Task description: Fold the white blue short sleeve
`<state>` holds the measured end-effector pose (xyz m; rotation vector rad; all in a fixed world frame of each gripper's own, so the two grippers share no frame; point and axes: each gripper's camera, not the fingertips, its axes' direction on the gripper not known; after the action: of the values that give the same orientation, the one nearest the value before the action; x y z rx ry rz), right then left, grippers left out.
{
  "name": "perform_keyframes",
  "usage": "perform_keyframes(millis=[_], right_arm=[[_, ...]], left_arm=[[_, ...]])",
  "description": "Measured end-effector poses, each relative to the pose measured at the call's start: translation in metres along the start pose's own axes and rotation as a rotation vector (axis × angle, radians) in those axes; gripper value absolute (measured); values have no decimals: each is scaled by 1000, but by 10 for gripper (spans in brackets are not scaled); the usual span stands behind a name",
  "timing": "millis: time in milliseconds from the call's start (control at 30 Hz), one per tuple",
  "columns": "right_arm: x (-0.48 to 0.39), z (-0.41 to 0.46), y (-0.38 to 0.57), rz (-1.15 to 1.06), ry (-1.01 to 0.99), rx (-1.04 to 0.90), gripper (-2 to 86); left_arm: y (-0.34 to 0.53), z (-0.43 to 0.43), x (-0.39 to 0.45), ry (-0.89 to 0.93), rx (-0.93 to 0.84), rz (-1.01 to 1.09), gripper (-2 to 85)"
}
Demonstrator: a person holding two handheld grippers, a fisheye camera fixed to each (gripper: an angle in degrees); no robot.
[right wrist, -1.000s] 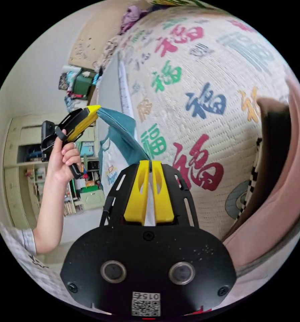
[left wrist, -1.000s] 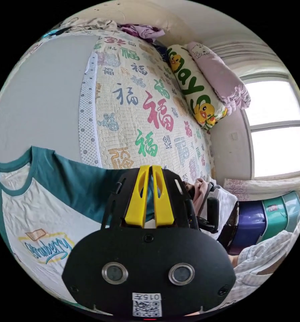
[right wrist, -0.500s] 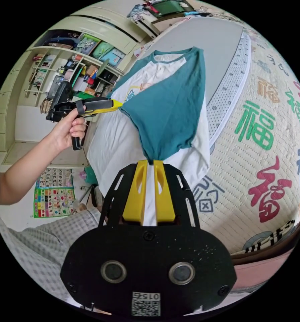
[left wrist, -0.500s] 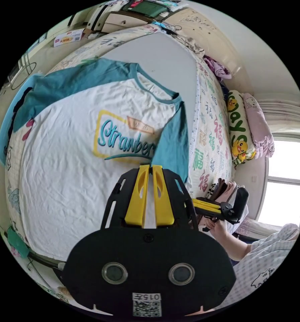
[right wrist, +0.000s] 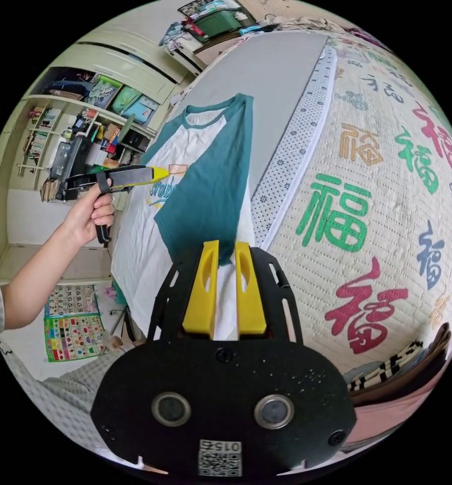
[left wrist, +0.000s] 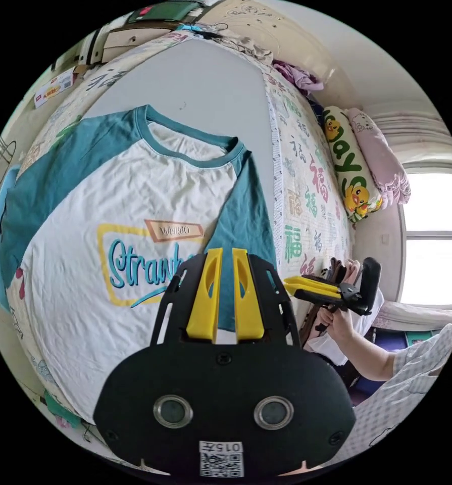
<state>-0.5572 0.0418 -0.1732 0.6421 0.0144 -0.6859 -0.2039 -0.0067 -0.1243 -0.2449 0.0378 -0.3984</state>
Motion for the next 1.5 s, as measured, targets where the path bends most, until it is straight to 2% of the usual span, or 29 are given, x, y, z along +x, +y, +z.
perform_keyframes(millis=[67, 167, 333, 467, 667, 867, 967, 1033, 1167, 1267, 1333, 1400, 1500], right_arm=[[-4, -7, -14, 7, 88, -37, 48], [-3, -42, -29, 26, 77, -26, 48], [-46, -98, -51, -51, -48, 25, 57], [-106, -99, -82, -154, -20, -91, 57], [-133, -135, -115, -106, 95, -161, 16], [-174, -193, -169, -8, 176, -225, 7], [-217, -249, -194, 14, 304, -115, 8], [-247, -279, -217, 39, 368, -74, 9], [-329, -319, -310, 65, 275, -17, 17], [-400, -321, -406, 14, 196, 18, 27], [-446, -317, -469, -34, 134, 26, 30], [-507, -312, -549, -117, 74, 27, 33], [-576, -307, -640, -200, 85, -5, 37]], left_arm=[[9, 4, -11, -36, -40, -18, 31], [24, 0, -32, -104, -82, -24, 27], [48, -14, -53, -115, -77, 42, 23], [54, -4, -75, -121, -135, 32, 16], [67, -12, -116, -135, -130, 89, -1], [84, -23, -178, 12, -77, 85, -2], [99, -51, -219, 163, 14, 74, 3], [117, -86, -270, 240, 83, -35, 12], [153, -144, -374, 252, 230, -286, 42], [177, -175, -468, 222, 315, -515, 72], [182, -180, -528, 273, 374, -628, 82], [173, -177, -558, 321, 372, -631, 88], [150, -166, -584, 302, 280, -580, 98]])
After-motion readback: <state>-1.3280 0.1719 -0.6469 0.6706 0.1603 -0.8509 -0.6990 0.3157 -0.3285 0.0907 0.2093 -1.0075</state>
